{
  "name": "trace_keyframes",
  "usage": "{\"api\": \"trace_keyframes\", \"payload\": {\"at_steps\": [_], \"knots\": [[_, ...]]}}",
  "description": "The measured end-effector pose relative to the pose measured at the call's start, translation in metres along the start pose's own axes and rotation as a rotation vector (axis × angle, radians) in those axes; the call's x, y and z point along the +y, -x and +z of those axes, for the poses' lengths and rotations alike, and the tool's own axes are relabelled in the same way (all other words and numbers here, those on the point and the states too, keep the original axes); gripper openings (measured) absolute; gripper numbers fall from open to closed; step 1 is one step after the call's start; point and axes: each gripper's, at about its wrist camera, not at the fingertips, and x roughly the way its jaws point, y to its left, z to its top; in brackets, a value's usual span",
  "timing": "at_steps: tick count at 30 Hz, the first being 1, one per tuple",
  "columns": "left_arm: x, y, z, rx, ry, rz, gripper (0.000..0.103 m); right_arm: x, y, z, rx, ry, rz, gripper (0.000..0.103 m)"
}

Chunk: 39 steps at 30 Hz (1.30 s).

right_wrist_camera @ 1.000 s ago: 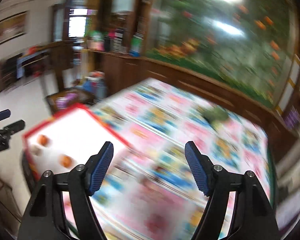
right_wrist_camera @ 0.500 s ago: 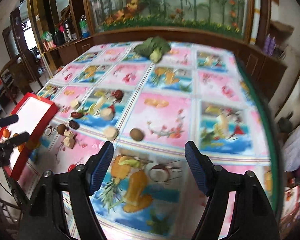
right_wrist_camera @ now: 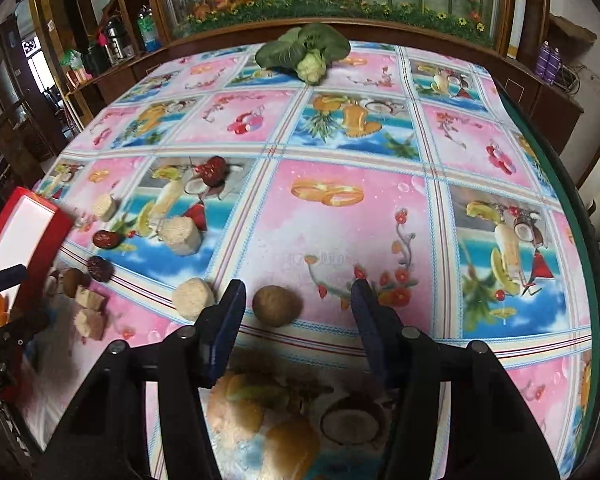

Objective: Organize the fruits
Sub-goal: 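Grasp a brown kiwi with the right tool while the left tool grasps another kiwi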

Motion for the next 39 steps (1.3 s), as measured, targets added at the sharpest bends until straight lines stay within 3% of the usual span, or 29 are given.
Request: {"api": "trace_keyframes", "payload": {"at_steps": [4,6,14,25,30,36,39], "knots": [[-0.004,-0.021,0.013,0.028,-0.003,-0.022,0.056,-0.002,-0.006,-0.001,0.016,-0.014,0.008,0.043],[-0.005,-0.029,0.017,0.045,-0.006,-0.040,0.045,-0.002,-0.006,-0.001,0.014,-0.004,0.006,0.037],[-0.007,-0.038,0.025,0.037,-0.013,-0.107,0.024,-0.006,-0.006,-0.002,-0.012,0.000,0.007,0.023],[-0.008,-0.029,0.019,-0.007,0.040,-0.113,0.024,-0.016,-0.003,-0.002,-0.018,-0.058,0.109,0.023],[0.001,0.008,0.010,-0.094,0.081,-0.101,0.024,-0.004,0.016,-0.001,-0.103,-0.042,0.166,0.023],[0.035,0.059,-0.014,-0.203,0.162,-0.022,0.024,0.057,0.033,-0.004,-0.161,0.027,0.285,0.023],[0.059,0.070,-0.031,-0.210,0.206,0.051,0.024,0.103,0.038,-0.008,-0.161,0.084,0.363,0.024]]}}
